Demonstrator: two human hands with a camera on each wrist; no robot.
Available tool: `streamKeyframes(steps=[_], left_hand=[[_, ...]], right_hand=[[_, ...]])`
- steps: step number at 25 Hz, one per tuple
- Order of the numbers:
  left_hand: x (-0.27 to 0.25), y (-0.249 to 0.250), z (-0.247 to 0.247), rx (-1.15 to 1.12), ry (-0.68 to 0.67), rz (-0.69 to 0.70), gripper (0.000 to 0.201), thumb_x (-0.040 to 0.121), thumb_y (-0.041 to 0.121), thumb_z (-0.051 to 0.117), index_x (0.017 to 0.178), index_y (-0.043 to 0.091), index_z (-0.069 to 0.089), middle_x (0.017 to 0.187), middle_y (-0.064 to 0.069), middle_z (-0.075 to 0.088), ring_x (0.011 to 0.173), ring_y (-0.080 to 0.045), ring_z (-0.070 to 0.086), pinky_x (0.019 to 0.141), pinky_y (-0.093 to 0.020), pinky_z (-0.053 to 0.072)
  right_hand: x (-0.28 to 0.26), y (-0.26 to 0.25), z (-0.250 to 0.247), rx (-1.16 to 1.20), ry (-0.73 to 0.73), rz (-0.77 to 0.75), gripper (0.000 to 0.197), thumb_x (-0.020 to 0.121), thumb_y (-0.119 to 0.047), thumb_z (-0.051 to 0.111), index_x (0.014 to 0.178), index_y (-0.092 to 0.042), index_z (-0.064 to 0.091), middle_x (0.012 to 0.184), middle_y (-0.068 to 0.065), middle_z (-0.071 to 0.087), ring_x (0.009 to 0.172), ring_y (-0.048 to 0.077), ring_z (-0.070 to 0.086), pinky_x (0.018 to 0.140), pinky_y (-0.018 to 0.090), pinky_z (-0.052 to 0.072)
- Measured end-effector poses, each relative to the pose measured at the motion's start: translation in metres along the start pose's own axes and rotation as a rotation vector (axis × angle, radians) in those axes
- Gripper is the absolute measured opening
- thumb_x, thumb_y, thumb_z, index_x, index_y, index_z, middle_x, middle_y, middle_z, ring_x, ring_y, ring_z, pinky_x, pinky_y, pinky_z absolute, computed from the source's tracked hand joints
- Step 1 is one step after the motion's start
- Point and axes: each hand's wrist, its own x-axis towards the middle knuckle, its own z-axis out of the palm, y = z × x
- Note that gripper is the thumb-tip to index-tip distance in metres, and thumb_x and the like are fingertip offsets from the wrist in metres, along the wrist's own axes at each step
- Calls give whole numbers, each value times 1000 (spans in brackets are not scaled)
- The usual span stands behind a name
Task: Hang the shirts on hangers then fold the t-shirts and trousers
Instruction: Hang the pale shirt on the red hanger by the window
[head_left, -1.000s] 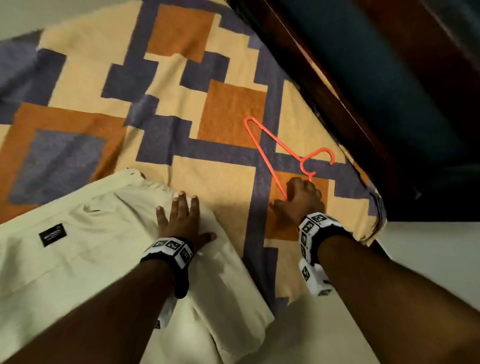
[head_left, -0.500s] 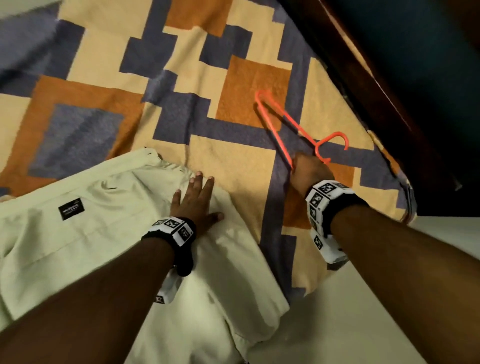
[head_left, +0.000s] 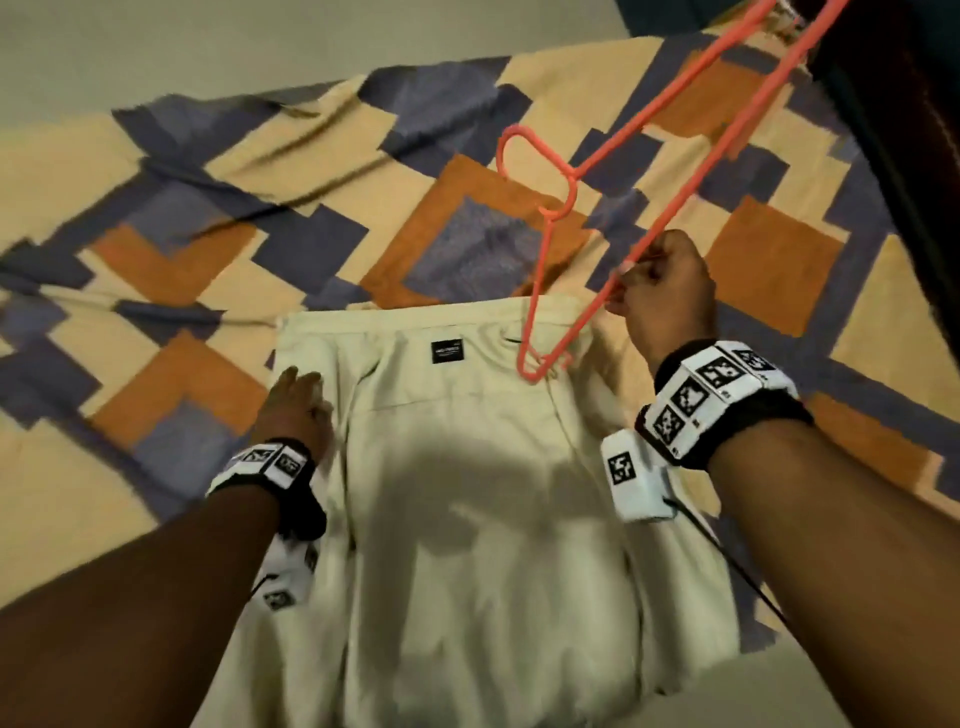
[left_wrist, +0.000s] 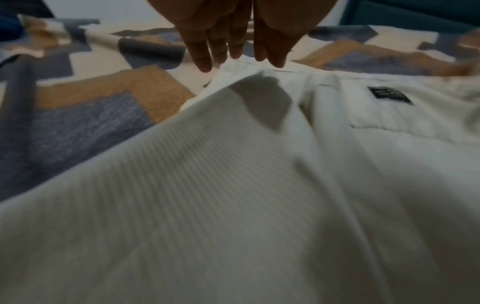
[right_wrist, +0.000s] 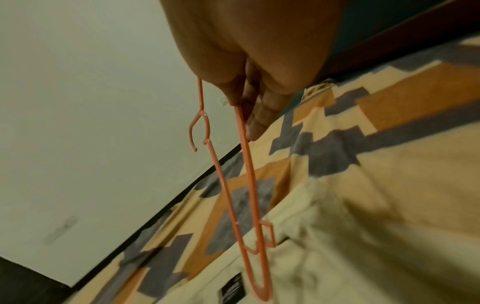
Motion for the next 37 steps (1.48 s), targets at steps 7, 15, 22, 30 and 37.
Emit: streamKeyframes(steps=[7, 15, 22, 30, 37], left_hand=[[43, -29, -4, -384, -20, -318, 55, 95, 32, 52, 144, 14, 32, 136, -18, 51, 123, -39, 47, 95, -39, 39], [35, -62, -20, -590, 184, -245, 20, 84, 36, 57, 82, 17, 59, 91, -18, 61, 83, -37, 60, 76, -43, 50], [-27, 46, 6, -456, -94, 106, 15, 91, 13, 59, 102, 7, 68, 95, -6, 63, 89, -25, 59, 75, -22, 37], [-64, 54, 81, 61, -75, 291, 16, 72, 11, 69, 86, 16, 76, 106, -16, 58, 93, -40, 53, 70, -48, 52], [-68, 73, 61, -558, -76, 82, 46, 60, 48, 43, 59, 7, 63, 62, -8, 57, 66, -23, 53, 63, -30, 40]], right_hand=[[-93, 16, 96, 601, -75, 423, 18, 96, 4, 45, 86, -11, 48, 79, 10, 61, 60, 19, 59, 61, 29, 59], [-103, 79, 148, 347, -85, 607, 15, 90, 4, 55, 81, -8, 52, 77, 23, 59, 54, 25, 58, 50, 30, 52], [-51, 79, 85, -483, -418, 99, 21, 85, -24, 66, 67, -16, 61, 74, 8, 70, 78, 31, 66, 71, 33, 51], [53, 122, 40, -685, -241, 87, 39, 80, -49, 69, 108, -23, 60, 111, 8, 64, 107, 36, 56, 95, 47, 44], [78, 102, 13, -87, -239, 196, 20, 83, -27, 71, 69, -20, 57, 72, 3, 57, 72, 17, 52, 77, 37, 49]])
